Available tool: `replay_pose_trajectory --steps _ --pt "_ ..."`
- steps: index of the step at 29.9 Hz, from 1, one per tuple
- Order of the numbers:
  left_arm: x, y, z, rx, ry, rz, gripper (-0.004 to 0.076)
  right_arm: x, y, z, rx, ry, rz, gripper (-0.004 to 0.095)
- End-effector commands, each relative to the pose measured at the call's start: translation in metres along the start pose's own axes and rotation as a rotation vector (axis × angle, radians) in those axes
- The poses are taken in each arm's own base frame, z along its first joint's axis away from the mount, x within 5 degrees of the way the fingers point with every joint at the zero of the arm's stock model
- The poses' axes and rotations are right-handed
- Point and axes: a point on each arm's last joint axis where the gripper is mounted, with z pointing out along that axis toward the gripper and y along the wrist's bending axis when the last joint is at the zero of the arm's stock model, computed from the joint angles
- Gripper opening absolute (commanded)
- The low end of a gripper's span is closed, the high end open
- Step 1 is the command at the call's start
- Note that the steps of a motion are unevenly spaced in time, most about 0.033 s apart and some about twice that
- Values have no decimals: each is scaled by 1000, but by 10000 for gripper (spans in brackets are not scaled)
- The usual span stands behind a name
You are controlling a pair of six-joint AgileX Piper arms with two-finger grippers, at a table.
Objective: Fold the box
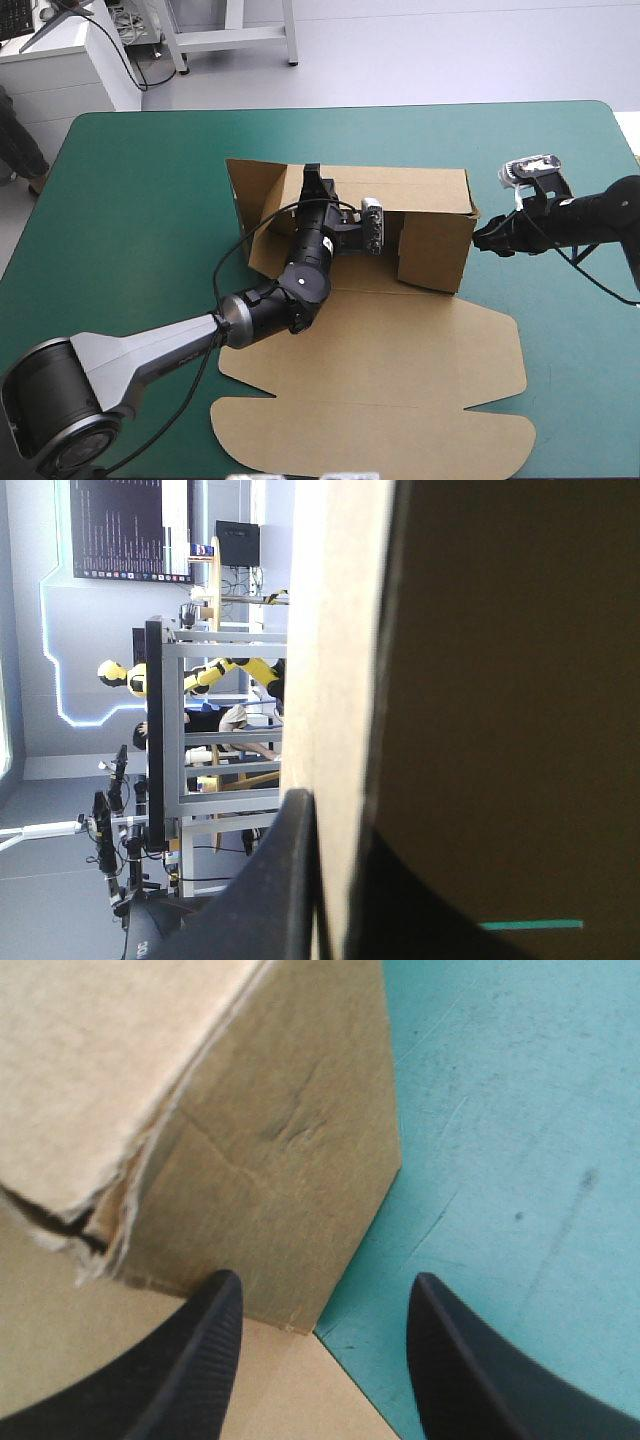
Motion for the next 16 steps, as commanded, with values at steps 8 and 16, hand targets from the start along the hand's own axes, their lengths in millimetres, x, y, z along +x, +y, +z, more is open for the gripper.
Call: replay_pose_trajectory --steps 8,16 --pt "1 9 -7 -5 6 -69 -8 -6 13 -16 -36 -59 -184 462" --pt "1 9 -7 -5 6 -78 -8 -10 7 7 -135 -86 -193 462"
